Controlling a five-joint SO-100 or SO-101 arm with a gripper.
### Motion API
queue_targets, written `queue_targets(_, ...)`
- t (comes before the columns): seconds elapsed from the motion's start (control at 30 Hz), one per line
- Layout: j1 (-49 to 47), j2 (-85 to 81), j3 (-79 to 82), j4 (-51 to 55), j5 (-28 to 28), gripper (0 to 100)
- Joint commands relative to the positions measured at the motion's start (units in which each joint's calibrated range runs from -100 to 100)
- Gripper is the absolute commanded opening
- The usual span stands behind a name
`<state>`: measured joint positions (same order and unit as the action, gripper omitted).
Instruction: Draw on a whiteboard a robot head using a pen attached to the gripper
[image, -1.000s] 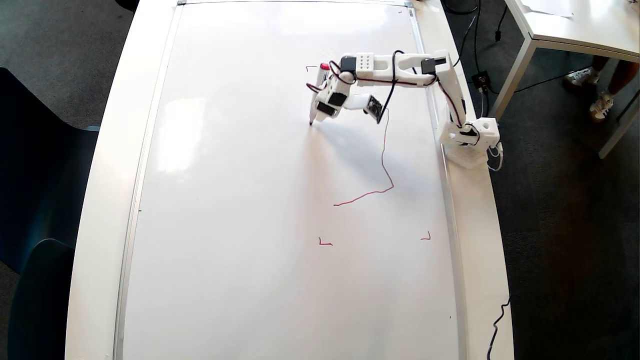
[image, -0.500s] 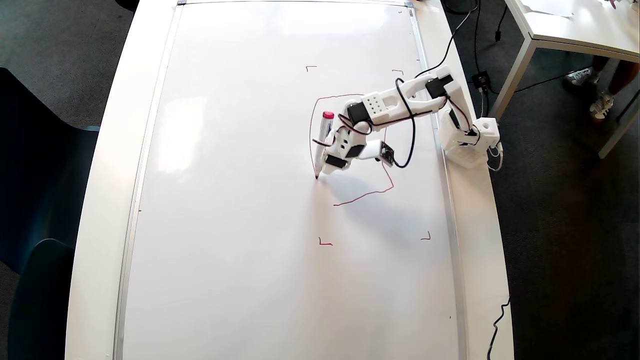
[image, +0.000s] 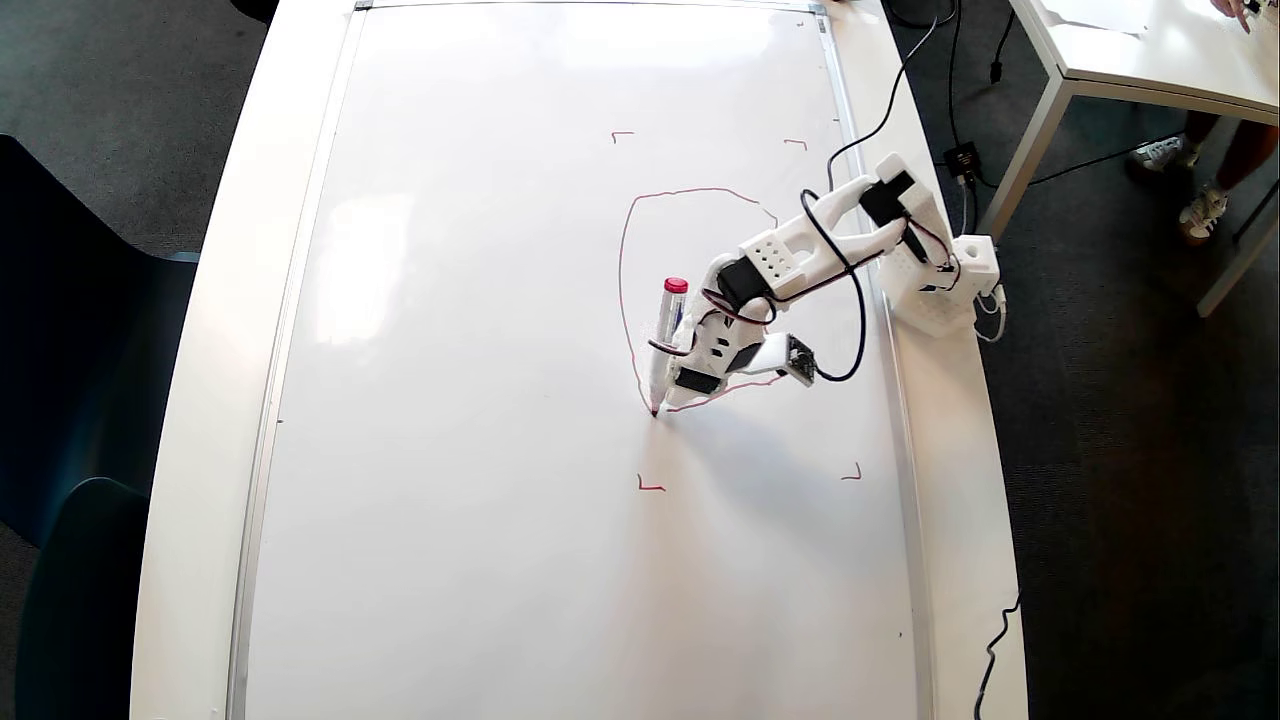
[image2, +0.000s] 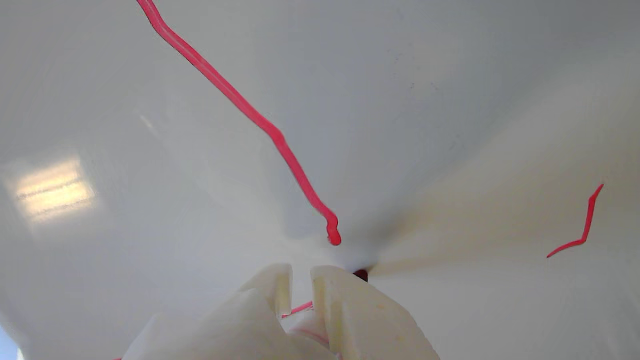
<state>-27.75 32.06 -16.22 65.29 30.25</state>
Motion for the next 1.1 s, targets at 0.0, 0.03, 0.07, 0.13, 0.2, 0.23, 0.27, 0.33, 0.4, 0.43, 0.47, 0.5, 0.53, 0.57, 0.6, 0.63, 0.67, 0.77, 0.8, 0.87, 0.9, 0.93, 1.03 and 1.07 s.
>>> queue_targets(0.0,-1.2,-0.3,0.6,4.6,-0.3,1)
queue_targets(0.03,-0.9,-0.3,0.4,4.6,-0.3,1)
queue_targets(0.07,-0.7,-0.4,-0.1,4.6,-0.4,1)
queue_targets(0.13,-0.5,-0.5,-0.8,4.6,-0.2,1)
queue_targets(0.2,0.0,-2.3,-3.1,5.4,-0.4,1)
queue_targets(0.23,0.5,-3.4,-3.9,5.4,-0.4,1)
queue_targets(0.27,1.0,-4.9,-4.7,5.4,-0.3,1)
queue_targets(0.33,2.5,-9.4,-5.5,6.6,0.2,1)
queue_targets(0.4,3.5,-12.5,-4.6,9.6,1.4,1)
queue_targets(0.43,3.9,-14.1,-3.8,11.6,2.1,1)
queue_targets(0.47,5.1,-17.0,-1.1,14.4,3.0,1)
queue_targets(0.5,5.5,-18.4,0.9,14.6,3.3,1)
queue_targets(0.53,5.8,-19.5,3.1,14.6,3.5,1)
queue_targets(0.57,6.1,-20.7,5.6,14.6,3.9,1)
queue_targets(0.6,6.2,-21.8,8.0,14.6,4.3,1)
queue_targets(0.63,6.2,-23.1,12.1,14.6,4.4,1)
queue_targets(0.67,6.1,-23.6,13.5,14.6,4.4,1)
queue_targets(0.77,5.7,-23.8,15.5,14.4,4.2,1)
queue_targets(0.8,5.6,-23.5,16.5,12.8,4.1,1)
queue_targets(0.87,5.5,-23.0,17.1,11.6,4.1,1)
queue_targets(0.9,5.5,-22.5,17.1,11.3,4.1,1)
queue_targets(0.93,5.0,-21.5,16.5,11.3,4.2,1)
queue_targets(1.03,4.8,-19.6,15.4,10.5,4.2,1)
queue_targets(1.07,4.8,-19.0,14.9,10.2,4.1,1)
